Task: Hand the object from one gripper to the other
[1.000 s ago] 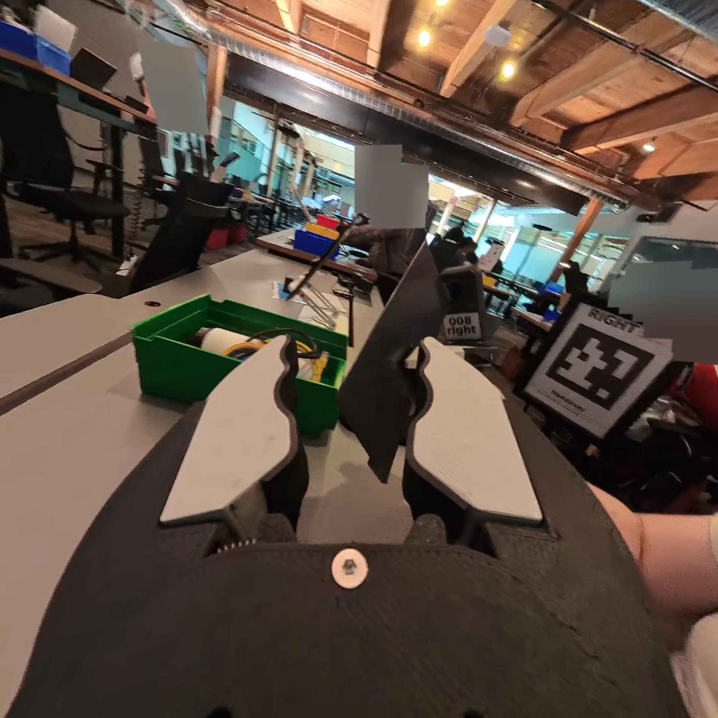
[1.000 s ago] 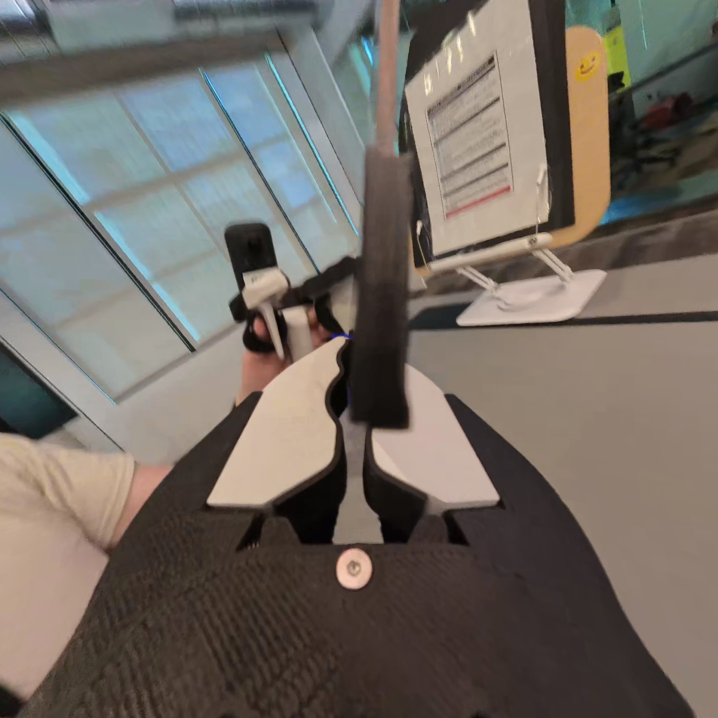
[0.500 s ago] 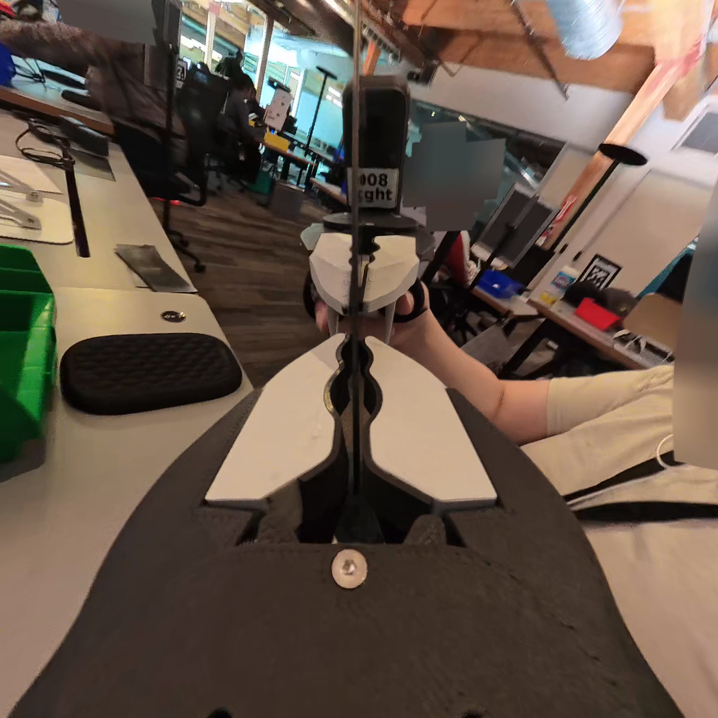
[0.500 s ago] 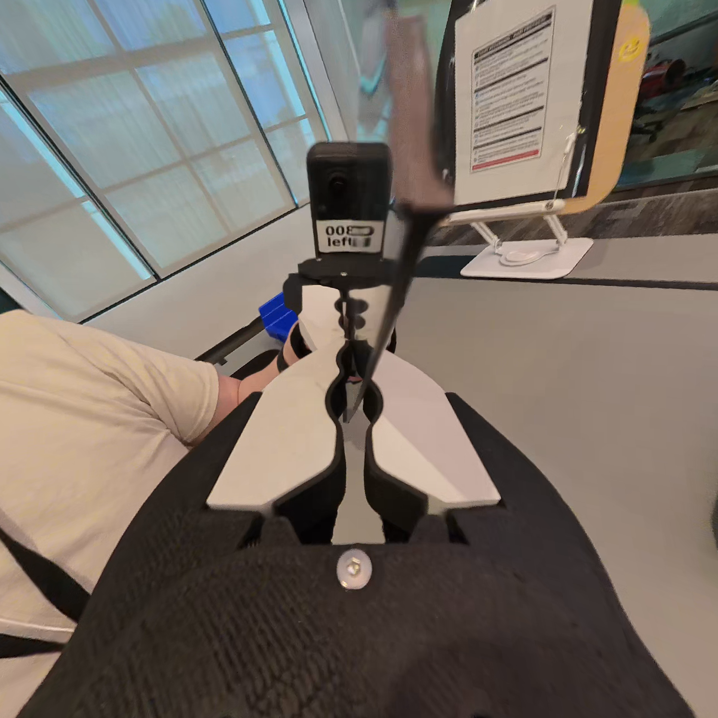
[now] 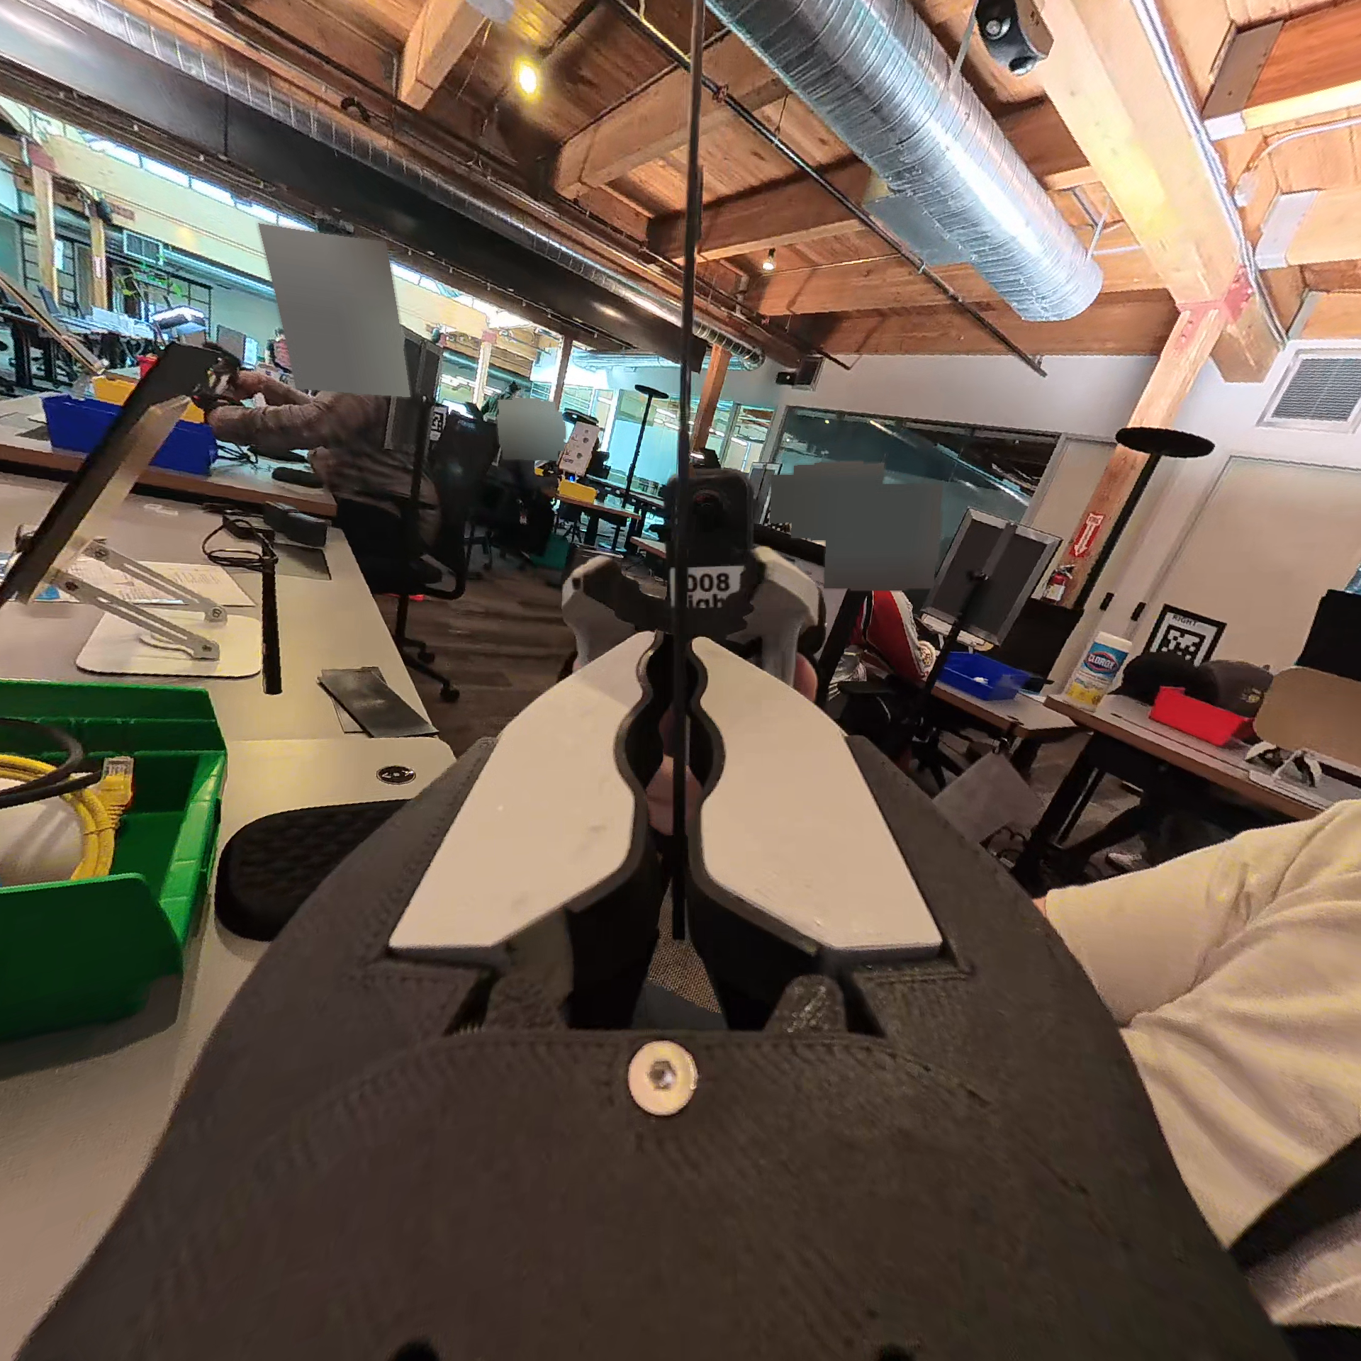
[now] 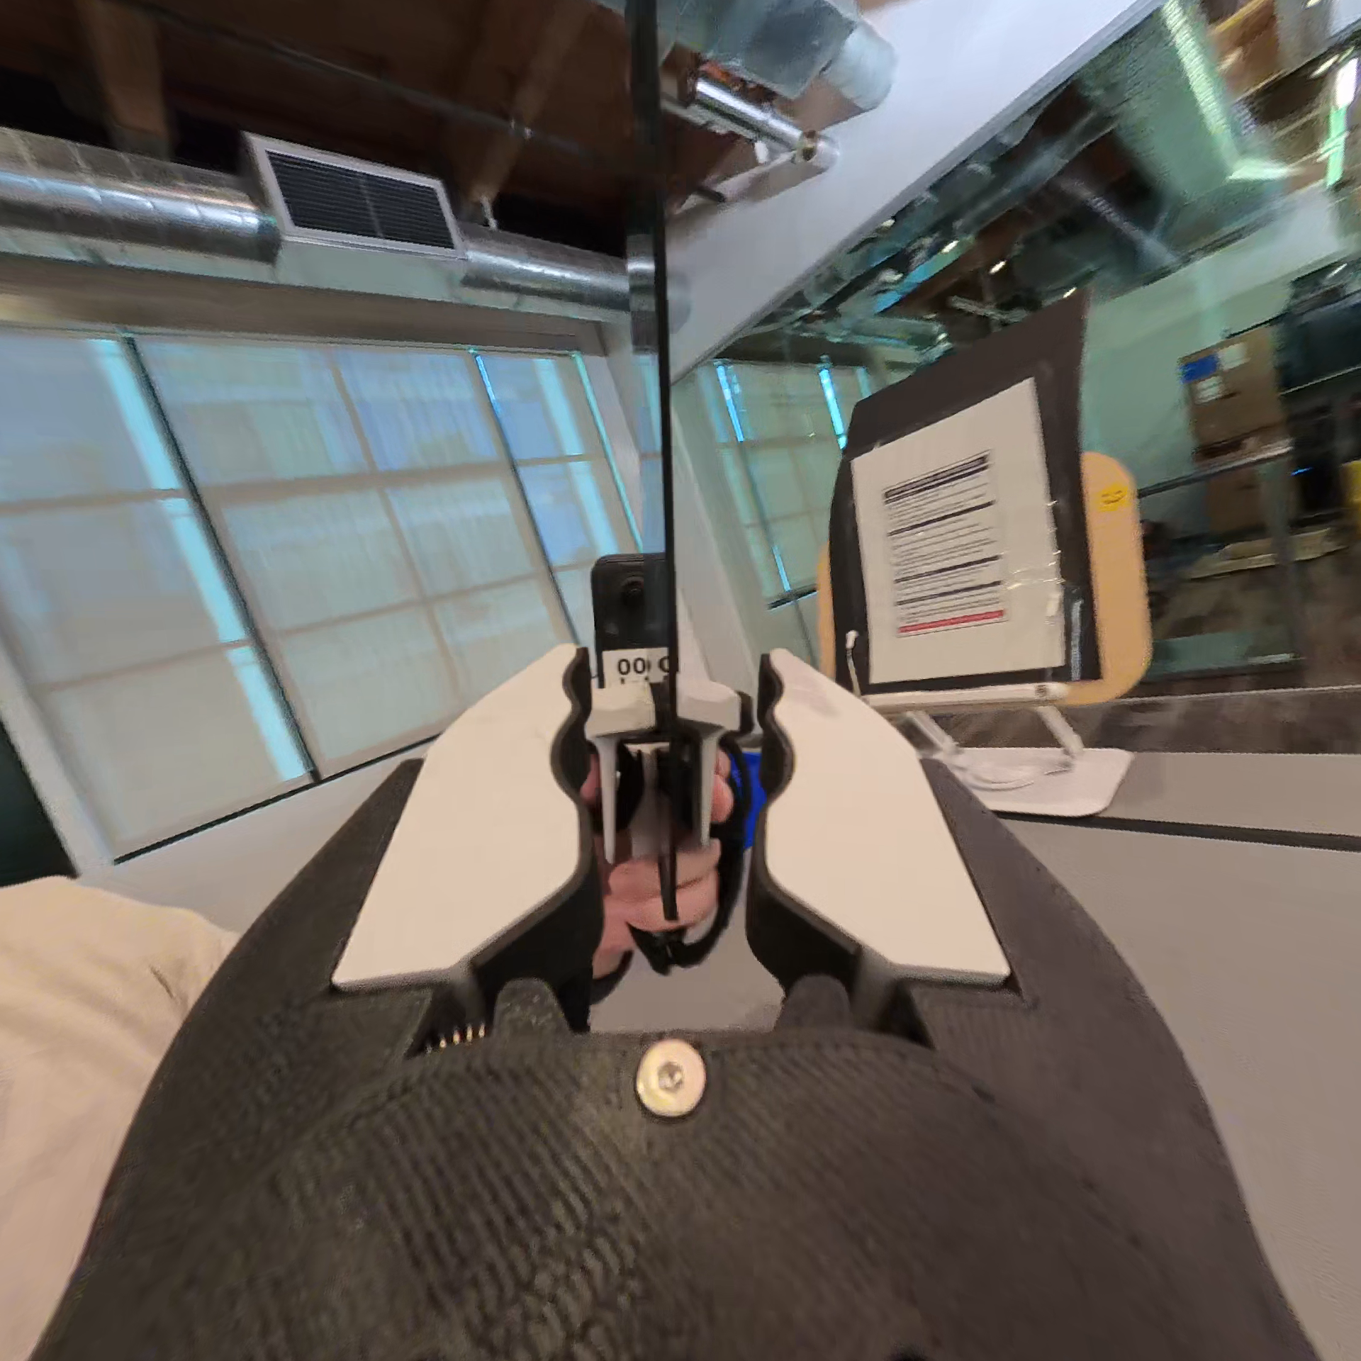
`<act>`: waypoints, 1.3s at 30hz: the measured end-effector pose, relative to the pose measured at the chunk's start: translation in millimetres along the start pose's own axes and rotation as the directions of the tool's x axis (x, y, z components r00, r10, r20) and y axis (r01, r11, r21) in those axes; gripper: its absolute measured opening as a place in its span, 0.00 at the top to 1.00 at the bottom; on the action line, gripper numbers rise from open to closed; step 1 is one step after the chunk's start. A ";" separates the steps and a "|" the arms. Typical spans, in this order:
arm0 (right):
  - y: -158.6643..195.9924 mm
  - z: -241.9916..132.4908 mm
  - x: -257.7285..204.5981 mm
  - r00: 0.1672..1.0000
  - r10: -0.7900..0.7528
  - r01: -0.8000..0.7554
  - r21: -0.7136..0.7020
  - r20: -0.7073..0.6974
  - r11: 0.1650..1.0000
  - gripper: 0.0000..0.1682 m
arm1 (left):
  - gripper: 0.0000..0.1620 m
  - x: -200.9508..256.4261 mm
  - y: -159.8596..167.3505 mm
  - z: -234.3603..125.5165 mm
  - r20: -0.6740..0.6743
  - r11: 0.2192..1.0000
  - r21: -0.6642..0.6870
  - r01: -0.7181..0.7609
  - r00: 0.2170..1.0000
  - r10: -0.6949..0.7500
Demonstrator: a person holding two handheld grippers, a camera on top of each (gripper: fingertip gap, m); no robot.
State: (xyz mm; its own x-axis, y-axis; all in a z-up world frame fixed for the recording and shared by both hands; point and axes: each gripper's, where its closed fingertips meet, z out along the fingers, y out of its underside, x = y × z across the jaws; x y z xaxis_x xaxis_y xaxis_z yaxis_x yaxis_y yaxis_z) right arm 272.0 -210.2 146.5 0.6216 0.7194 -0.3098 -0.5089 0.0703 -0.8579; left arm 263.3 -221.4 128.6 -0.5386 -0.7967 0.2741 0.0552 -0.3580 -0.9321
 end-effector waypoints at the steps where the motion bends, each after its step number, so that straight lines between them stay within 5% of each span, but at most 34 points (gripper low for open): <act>1: 3.2 8.2 -1.4 1.000 0.004 -0.004 -0.020 0.014 1.000 0.74 | 0.99 -1.8 0.9 0.7 0.009 1.000 -0.002 -0.003 1.000 0.003; 3: 8.3 21.4 -5.8 0.999 -0.014 0.016 -0.048 0.044 0.999 0.74 | 0.99 -4.0 4.9 2.2 0.009 1.000 -0.022 -0.005 1.000 0.005; 5: 12.0 25.6 -1.7 0.998 -0.053 0.054 -0.066 0.023 0.996 0.96 | 0.99 -1.3 4.8 1.6 -0.026 1.000 -0.017 0.003 1.000 -0.003; 7: 17.6 24.0 4.0 0.999 -0.045 0.046 -0.103 0.010 0.994 0.99 | 0.97 -5.2 9.3 -3.4 -0.010 0.996 -0.085 0.001 1.000 -0.002; 9: 26.3 17.3 18.9 0.996 -0.060 0.049 -0.176 -0.062 0.983 0.99 | 0.77 -24.2 9.4 -18.6 0.120 0.983 -0.177 -0.054 0.990 0.076; 11: 40.1 5.2 38.9 0.968 -0.194 0.138 -0.309 -0.159 0.941 0.99 | 0.68 -44.5 -1.6 -43.0 0.290 0.951 -0.257 -0.174 0.925 0.248; 14: 77.3 -18.6 54.6 0.900 -0.413 0.250 -0.613 -0.138 0.750 0.98 | 0.58 -35.3 -29.8 -65.2 0.394 0.895 -0.269 -0.355 0.808 0.439; 18: 125.6 -46.3 39.3 0.923 -0.380 0.259 -0.825 0.059 0.502 0.98 | 0.47 -19.1 -14.1 -62.2 0.341 0.830 -0.406 -0.382 0.780 0.525; 21: 138.8 -56.6 29.7 0.939 -0.327 0.247 -0.867 0.104 0.433 0.98 | 0.57 -17.2 40.4 -54.5 0.145 0.711 -0.606 -0.358 0.829 0.541; 27: 148.2 -80.9 42.7 0.914 -0.386 0.239 -0.936 0.126 0.260 0.98 | 0.88 -30.3 93.0 -38.8 -0.018 0.555 -0.722 -0.413 0.813 0.582; 28: 142.8 -81.3 50.7 0.888 -0.444 0.259 -0.928 0.121 0.267 0.98 | 0.98 -22.9 96.4 -37.4 -0.057 0.574 -0.714 -0.402 0.850 0.524; 32: 86.3 -64.0 53.7 0.806 -0.591 0.428 -0.717 0.028 0.550 0.84 | 0.99 -22.1 62.2 -36.1 0.028 0.743 -0.580 -0.333 0.904 0.427; 36: -5.3 -76.2 41.4 0.775 -0.581 0.544 -0.205 -0.249 0.813 0.71 | 0.99 -34.1 3.4 -50.7 0.211 0.910 -0.323 -0.259 0.918 0.336; 39: -39.1 -108.6 41.1 0.877 -0.349 0.428 0.203 -0.331 0.881 0.74 | 0.99 -34.7 -39.9 -61.6 0.249 0.988 0.005 -0.152 0.958 0.146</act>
State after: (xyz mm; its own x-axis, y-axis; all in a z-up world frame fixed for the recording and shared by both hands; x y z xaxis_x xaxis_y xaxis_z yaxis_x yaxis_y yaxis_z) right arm 382.2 -258.4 122.8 0.9197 0.3776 -0.1075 -0.3034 0.5098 -0.8050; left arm 227.9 -149.5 141.7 -0.2986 -0.9362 0.1855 0.1401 -0.2352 -0.9618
